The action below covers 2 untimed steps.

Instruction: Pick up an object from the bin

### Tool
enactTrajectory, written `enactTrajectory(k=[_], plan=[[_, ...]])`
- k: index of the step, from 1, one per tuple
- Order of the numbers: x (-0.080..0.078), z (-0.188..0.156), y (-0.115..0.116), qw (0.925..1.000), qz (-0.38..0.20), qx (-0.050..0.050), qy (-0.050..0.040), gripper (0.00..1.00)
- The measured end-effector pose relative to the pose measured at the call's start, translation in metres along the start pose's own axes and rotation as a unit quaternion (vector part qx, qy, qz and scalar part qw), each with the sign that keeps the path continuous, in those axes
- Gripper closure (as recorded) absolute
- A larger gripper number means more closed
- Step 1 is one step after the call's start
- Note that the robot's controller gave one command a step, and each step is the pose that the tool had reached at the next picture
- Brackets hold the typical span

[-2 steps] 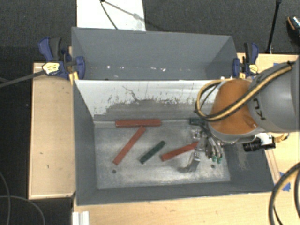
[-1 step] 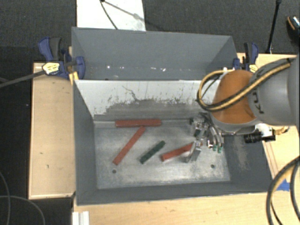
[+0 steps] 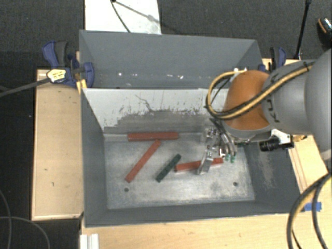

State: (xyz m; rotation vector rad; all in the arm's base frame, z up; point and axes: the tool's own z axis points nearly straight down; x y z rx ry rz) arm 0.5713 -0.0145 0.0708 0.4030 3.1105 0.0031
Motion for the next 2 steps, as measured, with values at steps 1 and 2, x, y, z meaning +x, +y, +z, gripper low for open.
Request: enactTrajectory(k=[1,2], plan=[[0.0,0.0,-0.002,1.0,0.001,0.001,0.0009,1.0],[-0.011,-0.135,-0.052,1.0,0.002,0.001,-0.0032,1.0]])
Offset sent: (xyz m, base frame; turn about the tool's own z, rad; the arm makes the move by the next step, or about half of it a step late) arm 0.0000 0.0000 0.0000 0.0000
